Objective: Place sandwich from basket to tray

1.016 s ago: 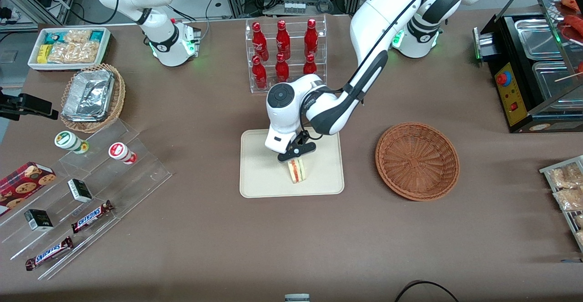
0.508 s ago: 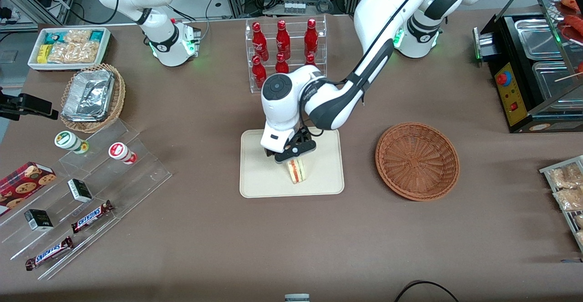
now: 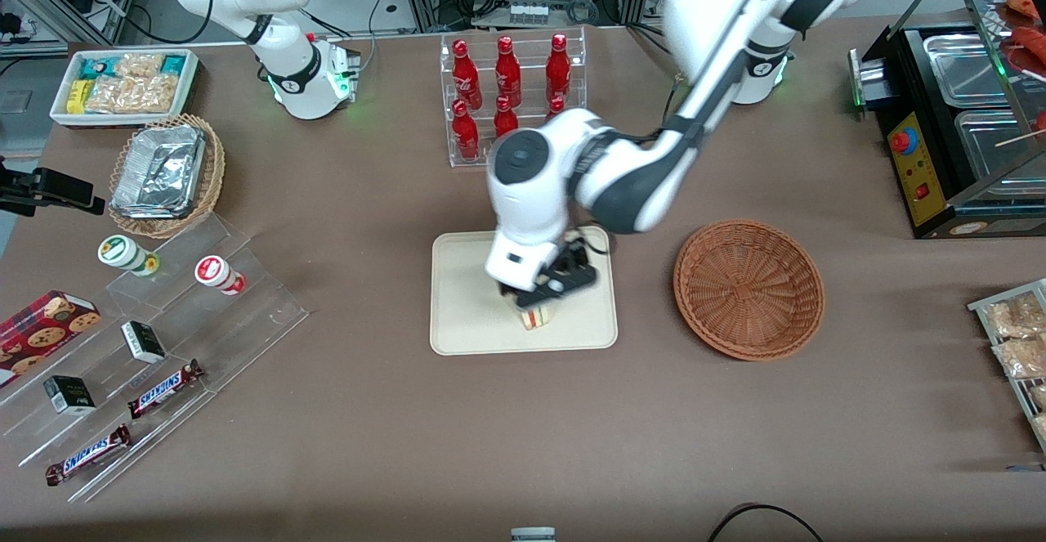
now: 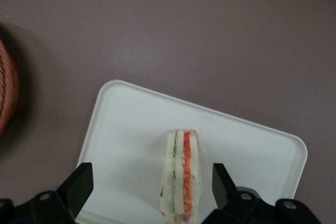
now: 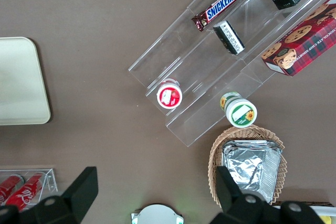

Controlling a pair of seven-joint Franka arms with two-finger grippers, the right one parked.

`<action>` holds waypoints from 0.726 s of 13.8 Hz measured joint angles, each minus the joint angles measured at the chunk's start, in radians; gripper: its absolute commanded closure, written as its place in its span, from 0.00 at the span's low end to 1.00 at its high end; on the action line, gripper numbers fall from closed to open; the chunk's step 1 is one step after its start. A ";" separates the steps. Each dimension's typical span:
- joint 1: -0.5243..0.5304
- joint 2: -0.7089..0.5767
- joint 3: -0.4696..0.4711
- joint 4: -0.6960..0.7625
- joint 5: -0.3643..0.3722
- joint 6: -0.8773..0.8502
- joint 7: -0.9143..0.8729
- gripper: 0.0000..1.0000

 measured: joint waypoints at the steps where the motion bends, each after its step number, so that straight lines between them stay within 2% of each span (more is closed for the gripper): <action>1: 0.041 -0.027 0.000 -0.009 -0.026 -0.009 0.066 0.00; 5: 0.202 -0.138 0.000 -0.096 -0.116 -0.049 0.335 0.00; 10: 0.385 -0.231 0.000 -0.120 -0.151 -0.208 0.685 0.00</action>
